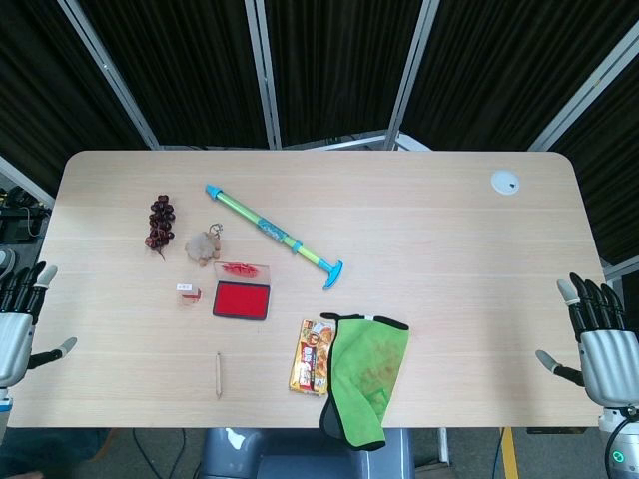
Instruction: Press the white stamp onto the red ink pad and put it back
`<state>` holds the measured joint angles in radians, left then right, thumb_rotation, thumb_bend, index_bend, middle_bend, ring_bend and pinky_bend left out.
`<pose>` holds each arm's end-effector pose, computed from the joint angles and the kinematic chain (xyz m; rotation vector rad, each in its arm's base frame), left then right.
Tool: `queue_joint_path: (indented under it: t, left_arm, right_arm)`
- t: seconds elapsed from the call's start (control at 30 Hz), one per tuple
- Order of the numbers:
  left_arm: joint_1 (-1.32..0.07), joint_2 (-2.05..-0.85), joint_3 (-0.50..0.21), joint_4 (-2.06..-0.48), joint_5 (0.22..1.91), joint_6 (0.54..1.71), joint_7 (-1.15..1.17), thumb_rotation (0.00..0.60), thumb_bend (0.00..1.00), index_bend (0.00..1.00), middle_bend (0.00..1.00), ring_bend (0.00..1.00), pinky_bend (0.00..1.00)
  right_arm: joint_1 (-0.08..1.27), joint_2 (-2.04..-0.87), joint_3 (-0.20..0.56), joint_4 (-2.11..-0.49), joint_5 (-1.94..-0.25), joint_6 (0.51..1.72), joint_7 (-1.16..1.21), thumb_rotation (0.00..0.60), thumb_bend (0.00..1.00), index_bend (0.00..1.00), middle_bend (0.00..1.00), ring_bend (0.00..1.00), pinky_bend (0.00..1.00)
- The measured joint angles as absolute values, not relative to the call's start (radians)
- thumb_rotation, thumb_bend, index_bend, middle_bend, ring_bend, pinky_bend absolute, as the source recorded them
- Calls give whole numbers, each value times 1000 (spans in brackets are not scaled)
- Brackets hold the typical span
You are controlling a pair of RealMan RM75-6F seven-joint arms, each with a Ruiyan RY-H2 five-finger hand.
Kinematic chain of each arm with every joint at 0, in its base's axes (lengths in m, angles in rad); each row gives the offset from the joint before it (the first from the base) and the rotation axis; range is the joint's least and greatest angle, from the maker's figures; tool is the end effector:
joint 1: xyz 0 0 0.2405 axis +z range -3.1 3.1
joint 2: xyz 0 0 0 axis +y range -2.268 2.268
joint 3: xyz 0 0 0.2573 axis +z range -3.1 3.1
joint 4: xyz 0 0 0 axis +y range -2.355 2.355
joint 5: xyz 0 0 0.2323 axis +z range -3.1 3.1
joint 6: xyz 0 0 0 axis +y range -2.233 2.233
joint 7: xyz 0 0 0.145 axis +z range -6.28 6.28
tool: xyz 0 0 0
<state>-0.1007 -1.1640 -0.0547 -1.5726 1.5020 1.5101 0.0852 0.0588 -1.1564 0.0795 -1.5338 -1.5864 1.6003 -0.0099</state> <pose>-0.3196 0.1905 0.1322 -1.4001 -0.8110 -0.8784 -0.3179 -0.1816 0.1491 1.3721 -0.7393 0.9825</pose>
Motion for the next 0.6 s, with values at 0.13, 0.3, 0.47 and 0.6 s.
queue_joint_path:
  t: [0.13, 0.3, 0.47, 0.6]
  left_arm:
    - [-100, -1170, -56, -1561, 1498, 1510, 91, 600, 0, 0, 0, 0, 0]
    - [-130, -1186, -78, -1553, 1464, 1462, 102, 600, 0, 0, 0, 0, 0]
    - [-209, -1225, -124, -1550, 1384, 1338, 138, 600, 0, 1, 4, 143, 127]
    - [-295, -1298, -168, -1527, 1311, 1249, 210, 600, 0, 69, 30, 663, 749]
  right_arm:
    - [59, -1155, 77, -1537, -1589, 1598, -10, 600, 0, 0, 0, 0, 0]
    - [61, -1152, 80, -1543, -1581, 1592, -4, 600, 0, 0, 0, 0, 0]
    - [69, -1153, 85, -1537, -1558, 1566, -2, 600, 0, 0, 0, 0, 0]
    - [76, -1155, 88, -1525, -1536, 1539, 1, 600, 0, 0, 0, 0, 0]
